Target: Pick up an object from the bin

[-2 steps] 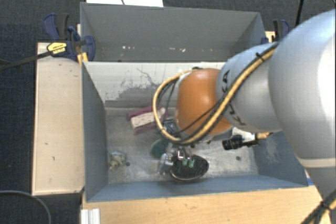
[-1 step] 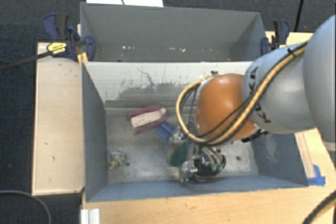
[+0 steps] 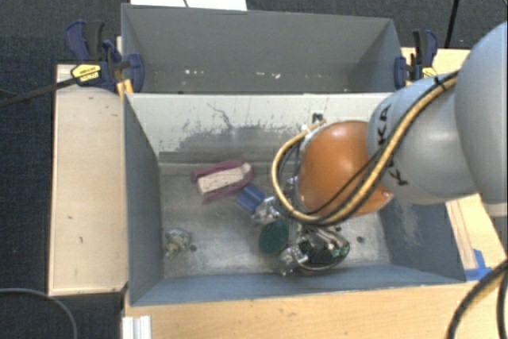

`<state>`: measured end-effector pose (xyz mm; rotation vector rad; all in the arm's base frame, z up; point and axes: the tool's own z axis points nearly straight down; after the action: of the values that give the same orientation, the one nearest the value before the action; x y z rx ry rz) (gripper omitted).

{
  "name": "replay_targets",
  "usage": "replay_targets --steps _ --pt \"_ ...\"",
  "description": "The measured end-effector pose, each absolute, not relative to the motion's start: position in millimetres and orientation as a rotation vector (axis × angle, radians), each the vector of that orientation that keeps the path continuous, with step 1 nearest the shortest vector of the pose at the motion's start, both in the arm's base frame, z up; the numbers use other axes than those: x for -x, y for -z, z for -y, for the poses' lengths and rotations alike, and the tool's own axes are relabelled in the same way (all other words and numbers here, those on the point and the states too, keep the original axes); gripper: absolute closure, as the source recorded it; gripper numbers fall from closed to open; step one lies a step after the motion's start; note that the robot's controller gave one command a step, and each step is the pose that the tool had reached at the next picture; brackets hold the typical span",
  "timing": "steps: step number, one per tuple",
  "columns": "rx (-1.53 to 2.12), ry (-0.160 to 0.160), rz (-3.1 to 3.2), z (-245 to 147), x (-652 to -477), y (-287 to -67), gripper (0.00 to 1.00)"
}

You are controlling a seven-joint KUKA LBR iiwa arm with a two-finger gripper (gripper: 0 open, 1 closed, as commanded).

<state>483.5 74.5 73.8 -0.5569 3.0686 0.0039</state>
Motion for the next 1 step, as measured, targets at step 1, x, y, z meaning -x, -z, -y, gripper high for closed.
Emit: replay_targets --steps 1 --pt "1.099 0.002 -2.915 -34.6 -484.1 -74.1 0.00"
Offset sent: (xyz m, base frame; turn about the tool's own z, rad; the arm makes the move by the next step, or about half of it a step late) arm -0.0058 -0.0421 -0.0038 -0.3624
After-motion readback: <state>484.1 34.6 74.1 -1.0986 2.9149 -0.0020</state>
